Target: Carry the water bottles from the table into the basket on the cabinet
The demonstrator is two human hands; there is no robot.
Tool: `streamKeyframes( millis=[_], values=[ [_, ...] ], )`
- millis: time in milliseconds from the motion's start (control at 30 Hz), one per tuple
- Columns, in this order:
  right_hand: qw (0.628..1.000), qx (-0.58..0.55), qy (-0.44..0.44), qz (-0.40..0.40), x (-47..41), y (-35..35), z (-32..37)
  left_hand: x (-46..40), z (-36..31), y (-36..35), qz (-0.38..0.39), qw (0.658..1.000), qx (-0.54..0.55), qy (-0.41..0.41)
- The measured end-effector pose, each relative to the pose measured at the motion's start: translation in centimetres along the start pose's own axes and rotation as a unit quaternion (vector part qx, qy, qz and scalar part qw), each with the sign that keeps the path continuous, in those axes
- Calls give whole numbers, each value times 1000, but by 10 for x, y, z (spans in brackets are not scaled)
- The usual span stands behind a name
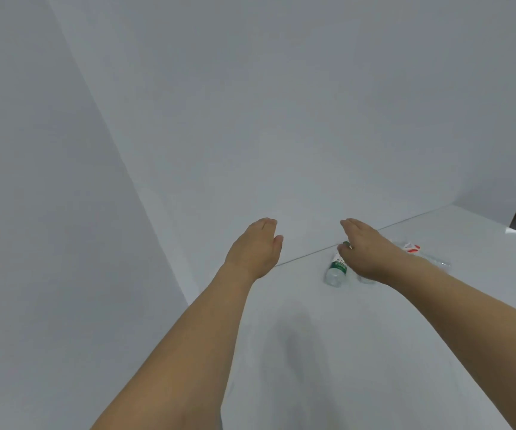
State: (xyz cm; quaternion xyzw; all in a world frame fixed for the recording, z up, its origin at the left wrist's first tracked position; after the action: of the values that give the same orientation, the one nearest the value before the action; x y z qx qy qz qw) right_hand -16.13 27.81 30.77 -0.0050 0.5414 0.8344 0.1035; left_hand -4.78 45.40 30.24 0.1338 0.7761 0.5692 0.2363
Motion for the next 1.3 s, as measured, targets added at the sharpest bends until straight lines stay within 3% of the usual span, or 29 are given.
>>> streamKeyframes(
  millis=[200,467,667,933,1300],
  values=[
    [999,-20,-21,21,-32,18,-86,-49,-59,-44,34,999,7,13],
    [992,-98,-49,63,-58,36,-206,-91,-124,-93,67,992,15,104],
    [966,-217,-121,67,-101,38,-277,-133,-159,-118,85,982,23,166],
    [907,-341,-226,96,-184,-28,-332,-211,-138,-194,129,958,66,248],
    [839,-381,-358,148,-293,-177,-402,-283,-113,-419,273,901,61,331]
  ],
)
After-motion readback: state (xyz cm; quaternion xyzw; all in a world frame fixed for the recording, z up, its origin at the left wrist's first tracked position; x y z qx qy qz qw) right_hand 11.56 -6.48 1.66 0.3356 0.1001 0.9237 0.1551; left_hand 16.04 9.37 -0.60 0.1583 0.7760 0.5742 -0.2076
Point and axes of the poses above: each hand's wrist, its own x-axis away from the middle knuckle, its own y-axis out of the back of the hand, z = x × y, the point moved 4 cm from there along -x, towards the middle knuckle, and after that the axes turned 9 degrees about y, right-handed, at the moved point
